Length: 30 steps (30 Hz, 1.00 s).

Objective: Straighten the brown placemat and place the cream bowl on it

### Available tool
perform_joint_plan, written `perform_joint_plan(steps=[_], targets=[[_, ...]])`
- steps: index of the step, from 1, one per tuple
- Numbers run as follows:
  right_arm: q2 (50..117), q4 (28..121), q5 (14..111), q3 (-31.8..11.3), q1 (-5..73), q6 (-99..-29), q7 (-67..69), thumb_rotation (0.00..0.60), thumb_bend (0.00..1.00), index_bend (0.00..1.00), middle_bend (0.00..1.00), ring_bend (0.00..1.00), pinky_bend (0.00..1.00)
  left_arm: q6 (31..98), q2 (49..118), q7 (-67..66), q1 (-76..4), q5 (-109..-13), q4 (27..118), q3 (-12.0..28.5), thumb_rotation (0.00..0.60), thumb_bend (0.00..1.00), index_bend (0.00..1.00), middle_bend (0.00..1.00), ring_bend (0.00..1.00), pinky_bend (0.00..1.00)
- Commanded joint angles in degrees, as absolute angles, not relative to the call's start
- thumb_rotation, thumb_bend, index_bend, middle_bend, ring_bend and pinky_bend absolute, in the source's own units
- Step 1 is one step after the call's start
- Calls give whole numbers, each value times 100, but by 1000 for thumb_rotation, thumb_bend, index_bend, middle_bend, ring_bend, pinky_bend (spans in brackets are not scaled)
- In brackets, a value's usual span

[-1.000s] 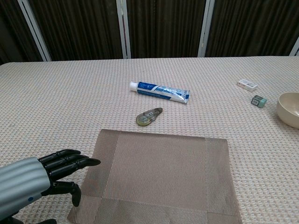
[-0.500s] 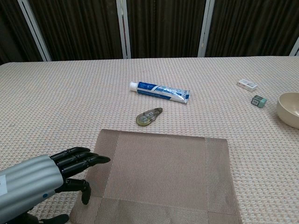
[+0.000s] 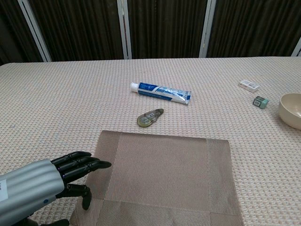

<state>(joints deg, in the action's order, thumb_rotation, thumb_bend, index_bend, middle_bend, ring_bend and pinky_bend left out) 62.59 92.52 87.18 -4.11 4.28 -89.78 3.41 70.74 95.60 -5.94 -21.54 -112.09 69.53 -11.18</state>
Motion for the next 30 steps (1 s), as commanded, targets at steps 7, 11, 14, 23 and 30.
perform_joint_plan(steps=[7, 11, 14, 23, 30], targets=[[6252, 9249, 8704, -439, 421, -8955, 360, 600, 0, 0, 0, 0, 0, 6938, 9652, -650, -2268, -11099, 6984, -1111, 600, 376, 460, 0, 0, 0], [6241, 9236, 8687, -456, 420, -8937, 389, 600, 0, 0, 0, 0, 0, 6911, 9682, -680, -2297, -11069, 6997, -1133, 600, 413, 473, 0, 0, 0], [6230, 9232, 8685, -464, 414, -8933, 412, 600, 0, 0, 0, 0, 0, 6926, 9688, -695, -2312, -11047, 7023, -1140, 600, 436, 480, 0, 0, 0], [6218, 9249, 8708, -469, 402, -8933, 413, 600, 0, 0, 0, 0, 0, 6925, 9709, -754, -2335, -10987, 7045, -1174, 600, 455, 496, 0, 0, 0], [6208, 9257, 8711, -479, 397, -8925, 422, 600, 0, 0, 0, 0, 0, 6904, 9748, -767, -2349, -10902, 7032, -1177, 600, 507, 530, 0, 0, 0]])
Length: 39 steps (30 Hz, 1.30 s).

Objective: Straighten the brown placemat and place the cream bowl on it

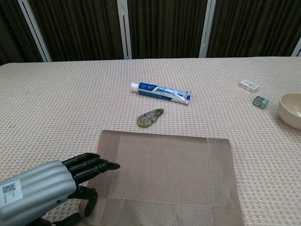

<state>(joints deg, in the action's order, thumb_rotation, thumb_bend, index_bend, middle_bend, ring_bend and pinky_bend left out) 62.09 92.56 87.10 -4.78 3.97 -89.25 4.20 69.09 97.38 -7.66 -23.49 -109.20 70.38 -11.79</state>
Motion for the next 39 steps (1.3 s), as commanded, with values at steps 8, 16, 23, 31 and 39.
perform_joint_plan(steps=[8, 16, 23, 31, 39], targets=[[6181, 9271, 8718, -491, 385, -8926, 474, 600, 0, 0, 0, 0, 0, 6865, 9807, -743, -2358, -10764, 7030, -1158, 600, 557, 556, 0, 0, 0], [6166, 9279, 8737, -491, 378, -8920, 497, 600, 0, 0, 0, 0, 0, 6859, 9766, -614, -2450, -10580, 7281, -985, 600, 560, 589, 0, 0, 0], [6179, 9290, 8755, -485, 376, -8912, 444, 600, 0, 0, 0, 0, 0, 6678, 9555, -270, -2756, -10045, 8040, -351, 600, 560, 613, 0, 0, 0], [6172, 9311, 8724, -508, 366, -8921, 406, 600, 0, 0, 0, 0, 0, 6034, 9267, 823, -3249, -8551, 8963, 991, 600, 571, 626, 0, 0, 0], [6161, 9292, 8640, -539, 378, -8859, 425, 600, 0, 0, 0, 0, 0, 5617, 8932, 1041, -3561, -6954, 8907, 2173, 600, 589, 638, 0, 0, 0]])
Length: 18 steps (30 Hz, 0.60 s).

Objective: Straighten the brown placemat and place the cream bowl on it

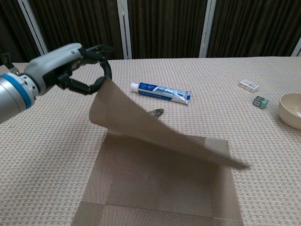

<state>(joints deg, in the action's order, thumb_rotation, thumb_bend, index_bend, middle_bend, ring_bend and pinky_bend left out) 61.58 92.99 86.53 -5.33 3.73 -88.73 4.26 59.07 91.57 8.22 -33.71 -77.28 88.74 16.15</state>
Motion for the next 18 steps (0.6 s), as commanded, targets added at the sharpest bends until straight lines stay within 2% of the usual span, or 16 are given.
perform_joint_plan(steps=[1, 7, 14, 15, 16, 17, 18], targets=[[6166, 9286, 8630, -541, 381, -8846, 419, 600, 0, 0, 0, 0, 0, 5563, 8868, 1108, -3567, -6726, 8879, 2290, 600, 597, 638, 0, 0, 0], [6211, 9265, 8601, -538, 402, -8782, 345, 600, 0, 0, 0, 0, 0, 5303, 8517, 1452, -3476, -6023, 8532, 2523, 600, 645, 640, 0, 0, 0], [6256, 9273, 8617, -520, 418, -8744, 263, 600, 0, 0, 0, 0, 0, 5180, 8239, 1725, -3270, -6044, 7928, 2312, 600, 629, 610, 0, 0, 0], [6261, 9279, 8626, -515, 420, -8740, 251, 600, 0, 0, 0, 0, 0, 5187, 8211, 1759, -3231, -6110, 7818, 2246, 600, 567, 514, 0, 0, 0], [6265, 9282, 8633, -510, 421, -8736, 241, 600, 0, 0, 0, 0, 0, 5183, 8192, 1787, -3207, -6155, 7761, 2201, 600, 441, 337, 0, 0, 0], [6270, 9284, 8639, -505, 421, -8733, 231, 600, 0, 0, 0, 0, 0, 5160, 8162, 1789, -3182, -6199, 7703, 2135, 600, 331, 215, 0, 0, 0], [6276, 9285, 8650, -497, 422, -8731, 210, 600, 0, 0, 0, 0, 0, 5129, 8110, 1745, -3151, -6269, 7624, 2028, 600, 164, 67, 0, 0, 0]])
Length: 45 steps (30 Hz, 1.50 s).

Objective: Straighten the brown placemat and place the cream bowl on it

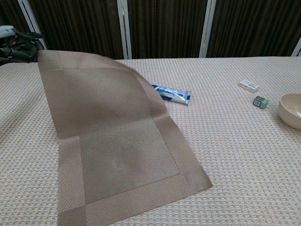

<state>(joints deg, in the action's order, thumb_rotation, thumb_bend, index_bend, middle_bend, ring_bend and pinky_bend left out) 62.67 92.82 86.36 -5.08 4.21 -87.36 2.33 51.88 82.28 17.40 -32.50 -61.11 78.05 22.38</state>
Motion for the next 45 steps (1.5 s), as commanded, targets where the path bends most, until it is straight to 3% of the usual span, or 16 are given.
perform_joint_plan(steps=[1, 3, 10, 16, 24, 33, 36, 42, 45], targets=[[6280, 9286, 8656, -493, 422, -8729, 197, 600, 0, 0, 0, 0, 0, 5129, 8075, 1695, -3128, -6319, 7579, 1959, 600, 55, 3, 0, 0, 0], [6294, 9287, 8675, -476, 424, -8721, 162, 600, 0, 0, 0, 0, 0, 5271, 8023, 1613, -3052, -6442, 7512, 1854, 600, 0, 0, 0, 0, 0], [6369, 9277, 8818, -379, 468, -8633, -24, 600, 0, 0, 0, 0, 0, 6116, 7731, 1235, -2715, -6969, 7705, 1633, 600, 0, 0, 0, 0, 0], [6524, 9222, 9266, -177, 701, -8314, -424, 600, 0, 0, 0, 0, 0, 6974, 7127, 89, -2213, -7333, 8561, 1247, 600, 0, 0, 0, 0, 0], [6529, 9482, 10017, 64, 1575, -7122, -462, 600, 0, 13, 0, 0, 0, 8087, 6623, -1353, -1504, -7522, 10064, 820, 600, 0, 0, 0, 0, 0], [6920, 9654, 10318, -187, 2588, -6027, -676, 600, 39, 124, 0, 0, 0, 8496, 6562, -1465, -1258, -7936, 10279, 614, 600, 0, 0, 0, 0, 0], [7107, 9636, 10292, -286, 2822, -5758, -834, 600, 68, 157, 0, 0, 0, 8523, 6558, -1479, -1223, -7968, 10287, 582, 600, 0, 0, 0, 0, 0], [7666, 9382, 10065, -417, 3245, -5133, -1193, 600, 103, 318, 0, 0, 0, 8483, 6563, -1471, -1216, -7928, 10240, 589, 600, 0, 0, 0, 0, 0], [7945, 9221, 9957, -411, 3368, -4920, -1310, 600, 117, 329, 0, 0, 0, 8408, 6575, -1419, -1237, -7876, 10176, 603, 600, 0, 0, 0, 0, 0]])
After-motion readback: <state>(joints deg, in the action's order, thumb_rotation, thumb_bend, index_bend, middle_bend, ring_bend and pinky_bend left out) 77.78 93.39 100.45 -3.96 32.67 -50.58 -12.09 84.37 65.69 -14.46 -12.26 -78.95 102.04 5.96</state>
